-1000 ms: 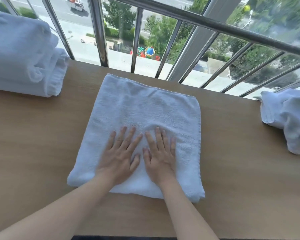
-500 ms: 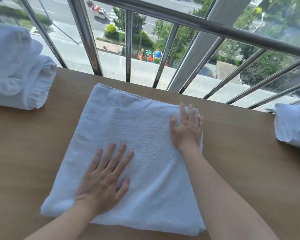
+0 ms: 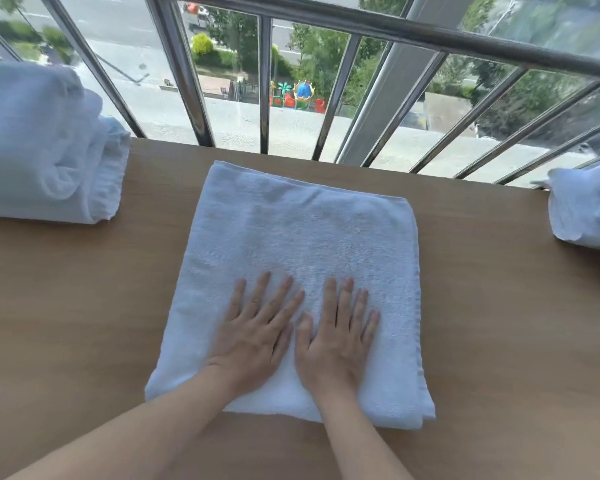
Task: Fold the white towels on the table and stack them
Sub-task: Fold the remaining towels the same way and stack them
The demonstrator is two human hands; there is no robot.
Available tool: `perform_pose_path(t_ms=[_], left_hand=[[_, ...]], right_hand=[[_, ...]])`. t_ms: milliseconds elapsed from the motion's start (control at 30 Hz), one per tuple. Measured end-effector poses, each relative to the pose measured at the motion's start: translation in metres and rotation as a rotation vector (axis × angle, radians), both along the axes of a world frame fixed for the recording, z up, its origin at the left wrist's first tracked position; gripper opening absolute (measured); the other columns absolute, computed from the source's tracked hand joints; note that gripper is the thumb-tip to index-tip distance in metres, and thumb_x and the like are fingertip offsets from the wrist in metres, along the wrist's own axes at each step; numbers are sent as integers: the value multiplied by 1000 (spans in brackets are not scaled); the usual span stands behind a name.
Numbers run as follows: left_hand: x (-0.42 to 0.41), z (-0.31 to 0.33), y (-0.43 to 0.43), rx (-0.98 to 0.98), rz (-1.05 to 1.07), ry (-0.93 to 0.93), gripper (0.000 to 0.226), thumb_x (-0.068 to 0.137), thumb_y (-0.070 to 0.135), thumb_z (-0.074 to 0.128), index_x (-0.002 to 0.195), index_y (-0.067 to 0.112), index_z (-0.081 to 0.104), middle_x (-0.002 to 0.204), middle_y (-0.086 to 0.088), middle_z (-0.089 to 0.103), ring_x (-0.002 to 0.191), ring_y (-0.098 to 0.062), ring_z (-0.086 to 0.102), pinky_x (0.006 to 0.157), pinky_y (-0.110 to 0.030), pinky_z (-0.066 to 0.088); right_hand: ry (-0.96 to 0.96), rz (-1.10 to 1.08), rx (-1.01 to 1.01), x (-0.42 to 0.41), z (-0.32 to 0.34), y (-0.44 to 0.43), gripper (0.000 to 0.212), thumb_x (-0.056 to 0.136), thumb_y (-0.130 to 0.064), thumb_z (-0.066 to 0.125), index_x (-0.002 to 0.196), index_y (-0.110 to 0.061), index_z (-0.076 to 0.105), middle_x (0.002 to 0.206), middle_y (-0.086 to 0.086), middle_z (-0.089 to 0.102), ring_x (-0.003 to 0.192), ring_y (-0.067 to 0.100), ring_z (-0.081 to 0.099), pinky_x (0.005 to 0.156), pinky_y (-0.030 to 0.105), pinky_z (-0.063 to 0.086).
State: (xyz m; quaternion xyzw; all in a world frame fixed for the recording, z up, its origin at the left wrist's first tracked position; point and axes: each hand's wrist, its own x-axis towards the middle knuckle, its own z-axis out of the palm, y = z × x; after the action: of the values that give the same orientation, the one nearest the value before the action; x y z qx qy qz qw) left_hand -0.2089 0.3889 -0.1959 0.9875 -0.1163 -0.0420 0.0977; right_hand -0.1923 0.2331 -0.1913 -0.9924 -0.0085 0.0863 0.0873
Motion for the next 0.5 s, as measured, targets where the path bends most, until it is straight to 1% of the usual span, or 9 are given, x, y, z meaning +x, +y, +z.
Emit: perform_pose_path(t_ms=[67,100,167,267,333,433,500], left_hand=[[22,-1,19,12,-148,3,59,102,46,32,158,30,24,167,3,16,155,-25,7,123,-54,7],[39,-1,31,18,-163,11,61,101,50,33,159,33,22,167,3,13,155,-24,6,124,-52,5],[79,-3,51,-14,-29,19,64,99,55,29,159,37,15,168,5,6,155,-22,2,124,-47,-1],[135,-5,68,-15,180,54,65,97,59,18,158,41,4,168,6,0,154,-19,-9,123,-43,-11],[165,-4,74,-9,235,72,65,97,60,13,158,40,6,168,4,3,154,-20,-6,123,-43,-10],[187,-4,76,9,265,66,66,98,60,9,158,34,11,168,0,10,155,-22,0,124,-44,-6],[188,-4,74,11,265,58,66,99,59,8,159,33,10,168,-1,8,155,-22,-1,124,-44,-5]], right_hand=[[-29,0,-14,6,0,1,72,97,-50,31,160,-22,11,168,4,2,154,28,-4,122,58,5],[-44,-4,-21,7,-1,2,73,96,-50,34,160,-21,13,168,5,5,154,29,-2,122,58,5],[-70,1,-34,6,-5,5,75,94,-51,38,160,-22,16,168,5,9,154,30,2,122,59,6],[-106,6,-45,7,-11,3,76,93,-52,39,160,-23,16,168,6,10,154,32,6,120,61,8],[-130,6,-48,8,-15,2,77,92,-52,39,160,-24,17,167,6,10,154,33,7,120,61,9],[-149,13,-43,8,-16,3,76,92,-52,39,159,-24,18,167,6,11,154,33,8,120,62,9],[-144,15,-43,9,-15,3,76,92,-52,39,159,-24,19,167,6,11,154,33,8,119,62,10]])
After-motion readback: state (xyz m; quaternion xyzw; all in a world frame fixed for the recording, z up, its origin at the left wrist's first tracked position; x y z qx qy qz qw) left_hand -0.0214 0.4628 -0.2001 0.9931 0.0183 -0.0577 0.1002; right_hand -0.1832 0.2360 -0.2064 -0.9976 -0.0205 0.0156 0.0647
